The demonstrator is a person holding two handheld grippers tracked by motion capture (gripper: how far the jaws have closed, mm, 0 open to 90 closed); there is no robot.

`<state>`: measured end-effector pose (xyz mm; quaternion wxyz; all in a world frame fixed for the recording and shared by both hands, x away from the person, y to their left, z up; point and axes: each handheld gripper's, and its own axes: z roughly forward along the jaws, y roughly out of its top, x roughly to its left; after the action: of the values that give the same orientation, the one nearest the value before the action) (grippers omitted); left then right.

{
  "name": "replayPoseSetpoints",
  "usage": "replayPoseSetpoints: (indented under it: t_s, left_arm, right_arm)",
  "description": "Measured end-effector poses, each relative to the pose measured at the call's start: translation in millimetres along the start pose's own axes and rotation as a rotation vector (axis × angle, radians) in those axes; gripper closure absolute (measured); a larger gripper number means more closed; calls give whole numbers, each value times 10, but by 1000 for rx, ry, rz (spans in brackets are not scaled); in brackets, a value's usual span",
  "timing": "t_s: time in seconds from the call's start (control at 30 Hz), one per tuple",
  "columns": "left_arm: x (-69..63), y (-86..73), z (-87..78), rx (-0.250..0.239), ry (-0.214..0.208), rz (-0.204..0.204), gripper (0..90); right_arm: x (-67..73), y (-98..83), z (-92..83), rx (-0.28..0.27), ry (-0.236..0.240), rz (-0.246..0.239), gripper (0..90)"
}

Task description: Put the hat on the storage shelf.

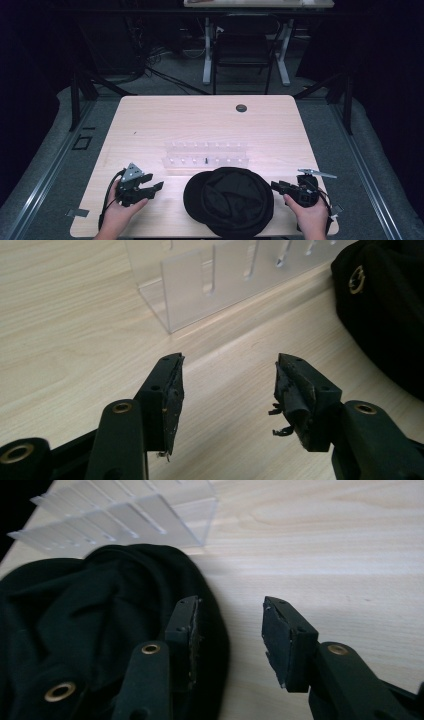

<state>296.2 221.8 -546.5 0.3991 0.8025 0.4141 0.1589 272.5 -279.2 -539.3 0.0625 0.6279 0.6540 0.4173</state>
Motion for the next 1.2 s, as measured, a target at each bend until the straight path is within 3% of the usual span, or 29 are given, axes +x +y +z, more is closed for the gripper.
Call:
replayPoseSetpoints:
  t_s: [0.13, 0.23, 0.57, 0.77, 1.0, 1.2]
  left_arm:
    - [-62, 33, -3, -19, -14, 10, 475]
    - [-157, 112, -26, -31, -67, 16, 495]
    - [-424, 272, -43, -82, -176, 40, 505]
    - [-564, 280, 63, -26, -230, 92, 574]
    - [-654, 235, 146, 13, -260, 120, 652]
    - [-682, 227, 193, -4, -246, 116, 640]
  right_arm:
    - [83, -19, -55, 4, 29, -21, 590]
    - [111, -33, -58, 29, 43, -30, 618]
    - [139, -90, 10, 106, 41, -36, 689]
    - [123, -122, 17, 122, 42, -19, 837]
    - [142, -101, 41, 112, 27, -46, 878]
    - [110, -51, 57, 85, 1, -42, 883]
